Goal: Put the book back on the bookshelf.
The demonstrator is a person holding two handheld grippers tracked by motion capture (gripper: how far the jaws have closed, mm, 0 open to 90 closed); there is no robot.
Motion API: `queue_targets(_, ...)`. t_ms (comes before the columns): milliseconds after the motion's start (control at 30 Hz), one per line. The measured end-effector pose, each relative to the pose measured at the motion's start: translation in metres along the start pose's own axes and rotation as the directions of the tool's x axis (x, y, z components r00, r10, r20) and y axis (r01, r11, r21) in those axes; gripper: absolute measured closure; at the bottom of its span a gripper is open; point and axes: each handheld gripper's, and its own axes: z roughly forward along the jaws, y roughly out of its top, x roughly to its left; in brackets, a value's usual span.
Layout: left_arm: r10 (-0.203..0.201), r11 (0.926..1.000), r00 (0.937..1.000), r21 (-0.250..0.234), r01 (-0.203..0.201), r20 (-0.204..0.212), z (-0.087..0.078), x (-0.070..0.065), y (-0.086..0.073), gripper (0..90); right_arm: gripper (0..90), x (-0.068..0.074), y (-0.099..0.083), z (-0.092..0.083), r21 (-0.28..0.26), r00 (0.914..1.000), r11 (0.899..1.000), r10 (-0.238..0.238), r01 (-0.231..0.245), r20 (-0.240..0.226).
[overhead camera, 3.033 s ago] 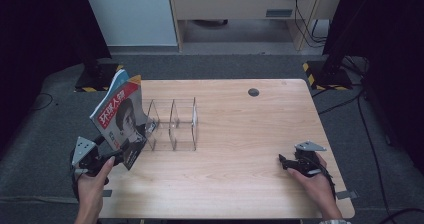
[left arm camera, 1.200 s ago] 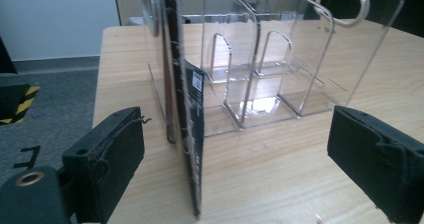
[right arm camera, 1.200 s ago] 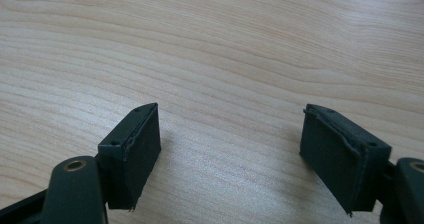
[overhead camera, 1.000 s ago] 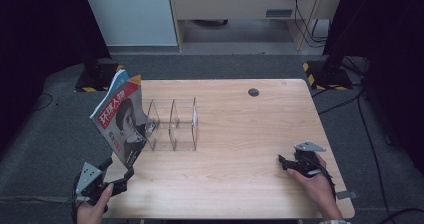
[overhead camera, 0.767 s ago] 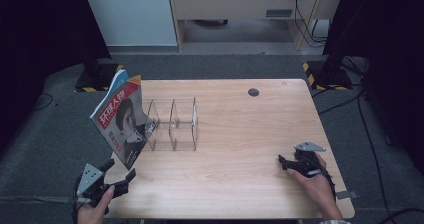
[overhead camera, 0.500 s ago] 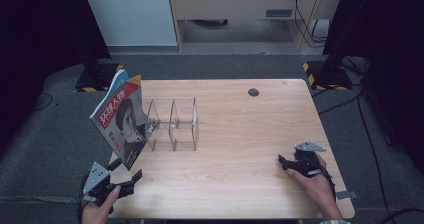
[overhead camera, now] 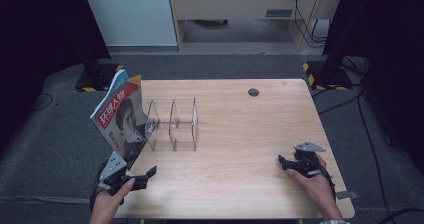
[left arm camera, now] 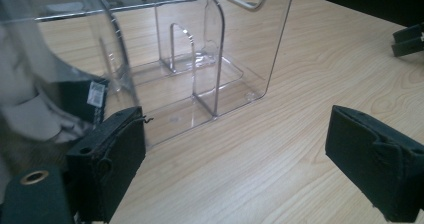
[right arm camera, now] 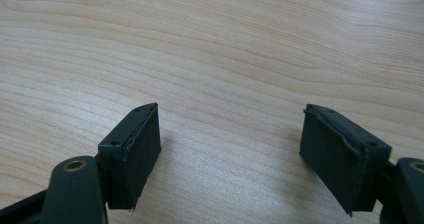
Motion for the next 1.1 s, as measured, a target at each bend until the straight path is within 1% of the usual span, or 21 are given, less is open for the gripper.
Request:
queue_targets(33,0.008,0.9999,0.9999,0.006,-0.008,0.008,0.005,-0.001,0.004,8.5,24.3,0.000,0.000,0.000,0.000,1.0000,1.000,0.001,-0.001,0.000)
queue_targets(67,0.008,0.9999,0.9999,0.006,-0.008,0.008,0.005,-0.001,0.004,8.5,24.3,0.000,0.000,0.000,0.000,1.0000,1.000,0.001,-0.001,0.000)
queue_targets(100,0.021,0.9996,0.9997,0.017,-0.021,0.013,0.010,-0.002,0.009,8.5,24.3,0.000,0.000,0.000,0.000,1.0000,1.000,0.002,-0.002,0.000)
queue_targets(200,0.031,0.9988,0.9990,0.037,-0.032,0.031,0.020,-0.004,0.014,8.0,24.3,0.000,0.000,0.000,0.001,1.0000,1.000,0.002,-0.002,0.000)
queue_targets(400,0.057,0.9951,0.9965,0.077,-0.062,0.061,0.036,-0.008,0.020,7.4,24.3,0.000,0.000,0.000,0.001,1.0000,1.000,0.002,-0.002,0.000)
queue_targets(433,0.065,0.9943,0.9958,0.080,-0.070,0.064,0.038,-0.009,0.021,7.3,24.3,0.000,0.000,0.000,0.001,1.0000,1.000,0.002,-0.002,0.000)
queue_targets(467,0.065,0.9943,0.9958,0.080,-0.070,0.064,0.038,-0.009,0.021,7.3,24.3,0.000,0.000,0.000,0.001,1.0000,1.000,0.002,-0.002,0.000)
queue_targets(533,0.078,0.9922,0.9943,0.092,-0.085,0.072,0.046,-0.012,0.023,7.3,24.3,0.000,0.000,0.000,0.001,1.0000,1.000,0.001,-0.001,0.000)
queue_targets(567,0.078,0.9922,0.9943,0.092,-0.085,0.072,0.046,-0.012,0.023,7.3,24.3,0.000,0.000,0.000,0.001,1.0000,1.000,0.001,-0.001,0.000)
queue_targets(600,0.086,0.9906,0.9931,0.099,-0.094,0.079,0.050,-0.014,0.024,7.3,24.3,0.000,0.000,0.000,0.000,1.0000,1.000,0.000,0.000,0.000)
queue_targets(633,0.086,0.9906,0.9931,0.099,-0.094,0.079,0.050,-0.014,0.024,7.1,24.3,0.000,0.000,0.000,0.000,1.0000,1.000,0.000,0.000,0.000)
queue_targets(700,0.089,0.9890,0.9917,0.110,-0.099,0.093,0.057,-0.019,0.028,6.7,24.3,0.000,0.000,0.000,0.001,1.0000,1.000,0.001,-0.001,0.000)
queue_targets(733,0.089,0.9890,0.9917,0.110,-0.099,0.093,0.057,-0.019,0.028,6.6,24.3,0.000,0.000,0.000,0.001,1.0000,1.000,0.001,-0.001,0.000)
queue_targets(767,0.096,0.9871,0.9900,0.118,-0.108,0.103,0.062,-0.022,0.029,6.2,24.3,0.000,0.000,0.000,0.000,1.0000,1.000,0.000,0.000,0.000)
queue_targets(800,0.096,0.9871,0.9900,0.118,-0.108,0.103,0.062,-0.022,0.029,5.9,24.3,0.000,0.000,0.000,0.000,1.0000,1.000,0.000,0.000,0.000)
queue_targets(833,0.102,0.9853,0.9886,0.126,-0.116,0.111,0.066,-0.025,0.030,5.7,24.3,0.000,0.000,0.000,0.000,1.0000,1.000,0.000,0.000,0.000)
queue_targets(967,0.108,0.9821,0.9866,0.141,-0.125,0.122,0.075,-0.031,0.031,5.6,24.3,0.000,0.000,0.000,0.001,1.0000,1.000,0.002,-0.002,0.000)
queue_targets(1033,0.110,0.9816,0.9865,0.142,-0.127,0.121,0.078,-0.032,0.031,5.6,24.3,0.000,0.000,0.000,0.000,1.0000,1.000,0.000,0.000,0.000)
queue_targets(1067,0.100,0.9838,0.9877,0.136,-0.116,0.120,0.080,-0.033,0.031,5.6,24.3,0.000,0.000,0.000,0.001,1.0000,1.000,0.001,-0.001,0.000)
queue_targets(1100,0.100,0.9838,0.9877,0.136,-0.116,0.120,0.080,-0.033,0.031,5.6,24.3,0.000,0.000,0.000,0.001,1.0000,1.000,0.001,-0.001,0.000)
